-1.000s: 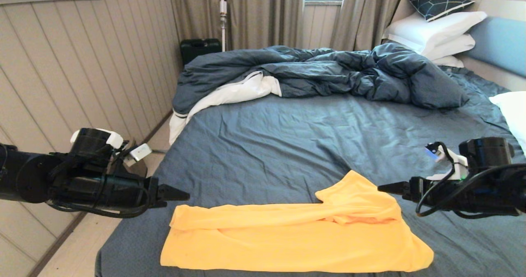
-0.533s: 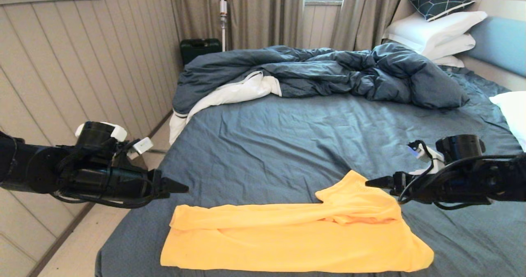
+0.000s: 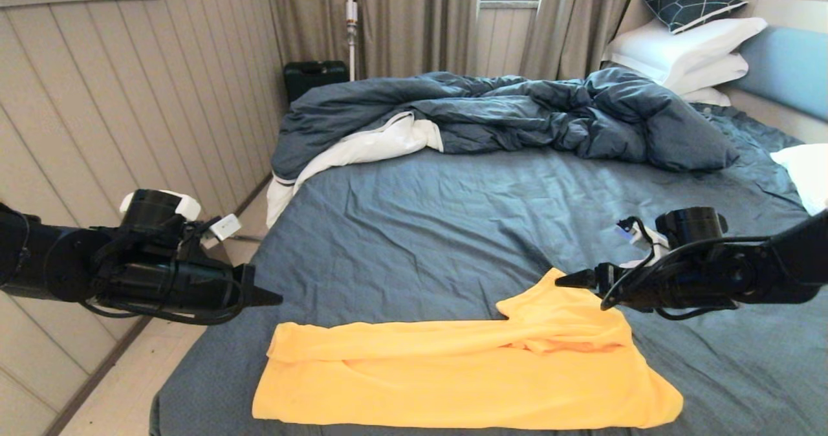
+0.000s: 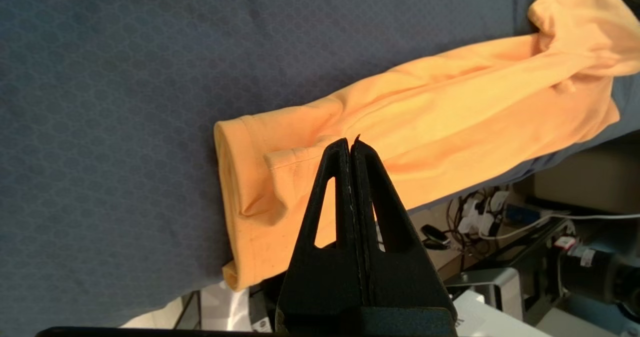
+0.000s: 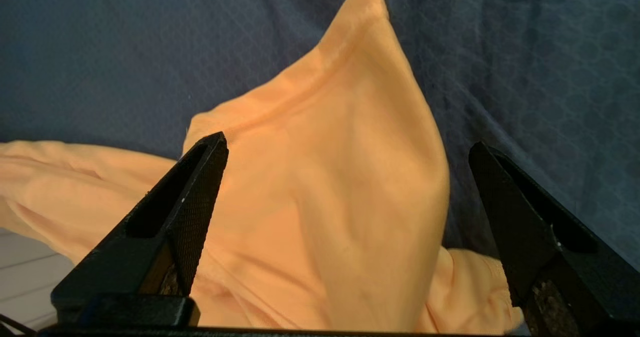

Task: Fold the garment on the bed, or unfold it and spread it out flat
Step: Fold the yellow T-shirt

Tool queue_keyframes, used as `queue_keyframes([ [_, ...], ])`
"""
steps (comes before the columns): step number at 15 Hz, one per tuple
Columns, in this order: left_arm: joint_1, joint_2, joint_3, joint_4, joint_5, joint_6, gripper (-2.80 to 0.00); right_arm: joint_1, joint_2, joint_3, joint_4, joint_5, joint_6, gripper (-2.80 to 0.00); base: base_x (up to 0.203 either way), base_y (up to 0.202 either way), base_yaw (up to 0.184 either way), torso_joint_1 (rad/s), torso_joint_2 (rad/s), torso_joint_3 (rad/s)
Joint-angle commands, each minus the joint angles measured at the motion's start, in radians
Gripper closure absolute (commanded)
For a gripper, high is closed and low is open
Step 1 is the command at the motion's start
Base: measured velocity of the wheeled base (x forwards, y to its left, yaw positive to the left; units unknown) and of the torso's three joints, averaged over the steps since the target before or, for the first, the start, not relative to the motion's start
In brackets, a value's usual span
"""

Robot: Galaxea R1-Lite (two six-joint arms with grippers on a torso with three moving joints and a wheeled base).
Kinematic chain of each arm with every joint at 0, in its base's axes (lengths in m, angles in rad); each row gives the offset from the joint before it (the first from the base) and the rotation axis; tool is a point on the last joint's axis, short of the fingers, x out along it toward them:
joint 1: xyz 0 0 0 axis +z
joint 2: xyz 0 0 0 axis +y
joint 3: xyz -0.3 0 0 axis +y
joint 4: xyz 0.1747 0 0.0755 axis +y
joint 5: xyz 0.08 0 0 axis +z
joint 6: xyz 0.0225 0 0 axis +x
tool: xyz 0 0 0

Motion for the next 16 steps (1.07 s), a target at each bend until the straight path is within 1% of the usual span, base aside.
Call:
queue_keyframes([
  [1, 0.0, 0.003, 0.0, -0.001, -0.003, -0.002, 0.0, 0.007, 0.028, -0.018, -0.002, 0.003, 0.006, 0.0, 0.0, 0.0, 0.0, 0.0, 0.0, 0.0],
  [6, 0.0, 0.016, -0.003, 0.001, 0.0, -0.002, 0.0, 0.006, 0.037, -0.016, -0.002, 0.001, 0.005, 0.0, 0.0, 0.0, 0.0, 0.0, 0.0, 0.0],
  [8, -0.001, 0.034, -0.005, 0.0, 0.028, -0.002, 0.0, 0.006, 0.024, -0.009, -0.002, 0.001, 0.005, 0.0, 0.0, 0.0, 0.0, 0.0, 0.0, 0.0],
  [11, -0.001, 0.027, -0.005, -0.001, 0.037, 0.003, 0.0, 0.002, -0.024, 0.012, -0.001, 0.001, 0.007, 0.0, 0.0, 0.0, 0.0, 0.0, 0.0, 0.0],
  [14, -0.001, -0.008, -0.004, 0.001, 0.084, 0.008, 0.0, 0.001, -0.106, 0.067, -0.002, 0.001, 0.006, 0.0, 0.0, 0.0, 0.0, 0.0, 0.0, 0.0],
  [16, -0.002, -0.027, 0.006, 0.003, 0.084, 0.006, 0.0, 0.002, -0.163, 0.112, -0.003, 0.001, 0.004, 0.0, 0.0, 0.0, 0.0, 0.0, 0.0, 0.0],
])
